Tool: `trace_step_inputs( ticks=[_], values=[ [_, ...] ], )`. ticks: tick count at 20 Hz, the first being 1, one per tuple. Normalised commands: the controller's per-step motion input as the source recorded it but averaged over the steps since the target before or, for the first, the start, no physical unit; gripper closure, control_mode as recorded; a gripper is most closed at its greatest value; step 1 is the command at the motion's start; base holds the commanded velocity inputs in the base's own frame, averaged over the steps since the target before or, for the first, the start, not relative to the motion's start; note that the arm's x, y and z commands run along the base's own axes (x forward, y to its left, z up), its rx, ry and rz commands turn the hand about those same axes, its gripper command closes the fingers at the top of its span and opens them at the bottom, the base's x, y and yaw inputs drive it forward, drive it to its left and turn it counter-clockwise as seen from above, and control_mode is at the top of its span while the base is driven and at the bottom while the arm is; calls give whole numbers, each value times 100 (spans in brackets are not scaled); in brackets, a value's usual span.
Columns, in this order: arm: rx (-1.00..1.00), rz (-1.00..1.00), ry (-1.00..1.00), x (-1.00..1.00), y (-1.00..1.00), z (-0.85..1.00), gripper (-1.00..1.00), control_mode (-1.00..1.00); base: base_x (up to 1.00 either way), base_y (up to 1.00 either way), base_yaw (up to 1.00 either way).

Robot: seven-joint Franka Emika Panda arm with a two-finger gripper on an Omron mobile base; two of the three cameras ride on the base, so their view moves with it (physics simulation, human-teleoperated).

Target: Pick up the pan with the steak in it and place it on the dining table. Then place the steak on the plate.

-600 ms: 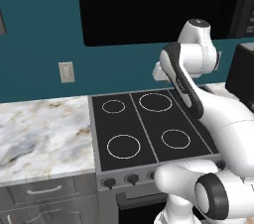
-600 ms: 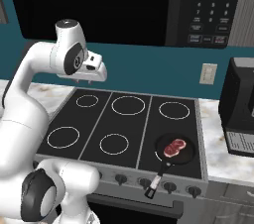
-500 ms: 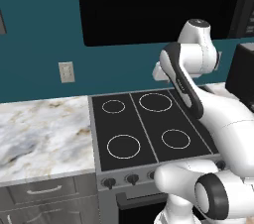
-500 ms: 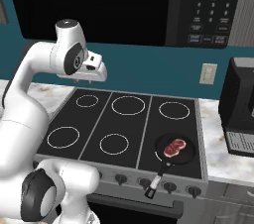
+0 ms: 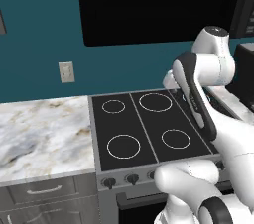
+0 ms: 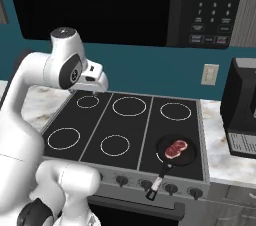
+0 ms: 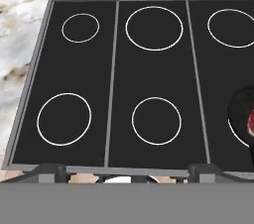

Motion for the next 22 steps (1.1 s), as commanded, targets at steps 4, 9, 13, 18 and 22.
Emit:
trace_step_inputs(
  ticks=[4,9,13,18,22],
  values=[
    [0,-8,-1,-72,-48,-34,-100,-100,0,0,0],
    [2,-12,1,-43,-73,-44,-100,-100,0,0,0],
    [3,-12,3,-22,-84,-45,-100,-100,0,0,0],
    [3,-11,5,-10,-90,-48,-100,-100,0,0,0],
    [2,-9,8,0,-95,-53,-100,-100,0,0,0]
  ],
)
